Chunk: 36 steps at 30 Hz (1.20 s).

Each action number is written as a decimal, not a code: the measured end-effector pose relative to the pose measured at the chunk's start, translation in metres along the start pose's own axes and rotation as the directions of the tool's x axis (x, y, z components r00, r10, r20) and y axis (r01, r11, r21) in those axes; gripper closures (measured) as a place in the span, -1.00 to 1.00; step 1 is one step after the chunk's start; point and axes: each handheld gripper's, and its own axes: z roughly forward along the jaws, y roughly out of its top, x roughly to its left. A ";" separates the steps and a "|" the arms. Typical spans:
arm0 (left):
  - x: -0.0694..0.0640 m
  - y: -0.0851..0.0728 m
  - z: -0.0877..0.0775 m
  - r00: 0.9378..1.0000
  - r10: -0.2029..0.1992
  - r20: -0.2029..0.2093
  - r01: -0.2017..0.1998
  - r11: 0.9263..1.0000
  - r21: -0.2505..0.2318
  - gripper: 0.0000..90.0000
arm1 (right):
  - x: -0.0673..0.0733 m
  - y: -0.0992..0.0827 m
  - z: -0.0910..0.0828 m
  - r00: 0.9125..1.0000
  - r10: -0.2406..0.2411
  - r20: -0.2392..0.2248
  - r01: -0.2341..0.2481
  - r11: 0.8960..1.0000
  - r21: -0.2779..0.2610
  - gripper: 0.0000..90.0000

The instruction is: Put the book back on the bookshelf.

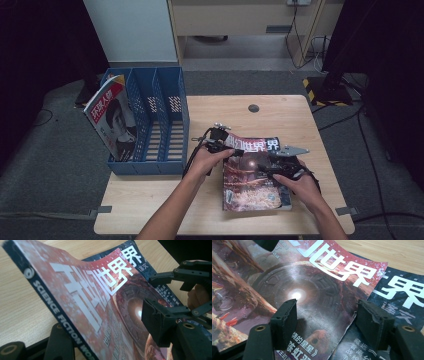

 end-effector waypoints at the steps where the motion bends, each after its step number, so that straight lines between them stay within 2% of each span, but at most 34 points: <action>1: 0.000 0.001 0.001 1.000 0.001 -0.001 -0.001 1.000 0.000 -0.08 | 0.000 0.000 0.000 1.000 -0.003 0.002 0.003 1.000 0.001 -0.25; 7: 0.004 0.001 0.007 0.999 -0.032 -0.007 0.032 0.999 -0.006 -0.09 | 0.001 0.000 0.000 1.000 -0.005 0.009 0.005 1.000 0.001 -0.24; 14: 0.003 0.003 0.011 0.999 -0.042 0.011 0.042 0.999 -0.012 -0.08 | 0.003 0.000 0.000 1.000 -0.012 0.007 0.012 1.000 0.005 -0.24; 23: 0.003 0.004 0.013 0.999 -0.045 0.015 0.045 0.999 -0.004 -0.06 | 0.006 0.001 0.000 1.000 -0.028 0.008 0.028 1.000 0.004 -0.24; 27: 0.003 0.006 0.015 0.999 -0.037 0.016 0.037 0.999 0.016 -0.05 | 0.007 0.001 0.000 0.999 -0.046 0.015 0.046 0.999 0.005 -0.24; 32: 0.002 0.008 0.015 1.000 -0.017 0.015 0.016 0.999 0.027 0.06 | 0.007 0.001 0.000 0.999 -0.043 0.015 0.043 0.999 0.003 -0.24; 36: 0.003 0.008 0.015 1.000 -0.024 0.015 0.024 0.999 0.031 0.12 | 0.007 0.001 -0.001 0.999 -0.052 0.015 0.052 0.999 0.003 -0.24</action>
